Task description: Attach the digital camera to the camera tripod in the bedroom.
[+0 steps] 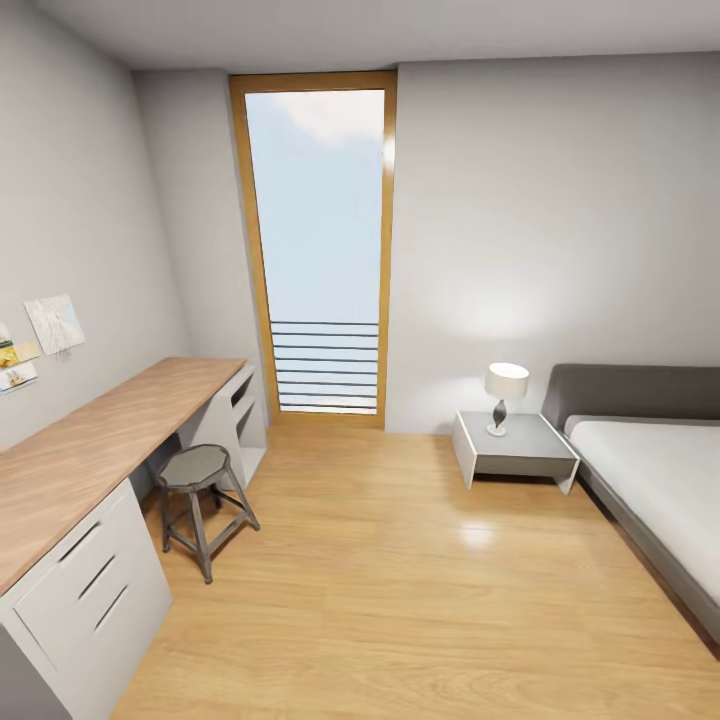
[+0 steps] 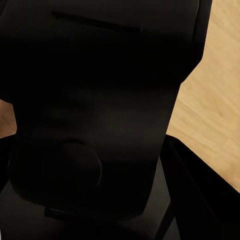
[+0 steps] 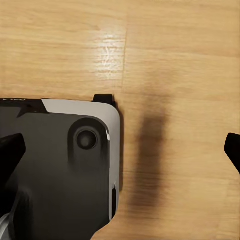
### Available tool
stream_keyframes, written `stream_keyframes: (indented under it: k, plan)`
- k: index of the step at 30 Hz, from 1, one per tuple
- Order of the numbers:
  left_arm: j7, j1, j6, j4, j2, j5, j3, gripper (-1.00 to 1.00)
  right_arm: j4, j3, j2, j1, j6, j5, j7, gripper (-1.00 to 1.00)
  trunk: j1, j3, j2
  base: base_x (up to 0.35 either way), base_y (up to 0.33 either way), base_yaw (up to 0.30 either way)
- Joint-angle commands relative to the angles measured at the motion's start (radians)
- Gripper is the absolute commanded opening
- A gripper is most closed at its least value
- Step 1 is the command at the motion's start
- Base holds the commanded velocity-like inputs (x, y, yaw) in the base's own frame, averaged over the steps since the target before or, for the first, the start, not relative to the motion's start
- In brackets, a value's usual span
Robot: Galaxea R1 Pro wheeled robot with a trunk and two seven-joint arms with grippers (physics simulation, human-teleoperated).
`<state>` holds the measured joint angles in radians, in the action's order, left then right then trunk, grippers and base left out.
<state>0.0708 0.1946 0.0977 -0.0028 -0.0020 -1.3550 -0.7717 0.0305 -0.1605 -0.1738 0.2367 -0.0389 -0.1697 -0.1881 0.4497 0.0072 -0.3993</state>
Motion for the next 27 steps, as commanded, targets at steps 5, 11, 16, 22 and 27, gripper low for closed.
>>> stream_keyframes:
  k: [5,11,16,22,27]
  plan:
    - [0.006,0.0,0.0,0.001,0.0,-0.01,-0.008,-1.0,0.003,-0.009,-0.001,0.001,-0.004,-0.01,-0.002,1.0,0.0,0.0,-0.001,0.0,0.0,0.0]
    - [0.004,0.0,-0.001,0.001,0.0,-0.01,-0.008,-1.0,0.003,-0.009,-0.001,0.001,-0.003,-0.01,-0.001,1.0,0.0,0.0,-0.001,0.0,0.0,0.0]
    - [0.004,0.0,-0.001,0.001,0.0,-0.01,-0.008,-1.0,0.003,-0.008,-0.001,0.001,-0.003,-0.01,-0.002,1.0,0.0,0.0,-0.001,0.0,0.0,0.0]
    - [-0.001,0.0,-0.003,0.001,0.003,-0.012,-0.007,-1.0,0.003,-0.008,-0.001,0.001,-0.001,-0.01,-0.002,1.0,0.0,0.0,-0.001,0.0,0.0,0.0]
    - [-0.018,0.0,-0.004,0.001,0.004,-0.013,-0.002,-1.0,0.003,-0.008,-0.001,0.001,-0.002,-0.01,-0.003,1.0,0.0,0.0,-0.001,0.0,0.0,0.0]
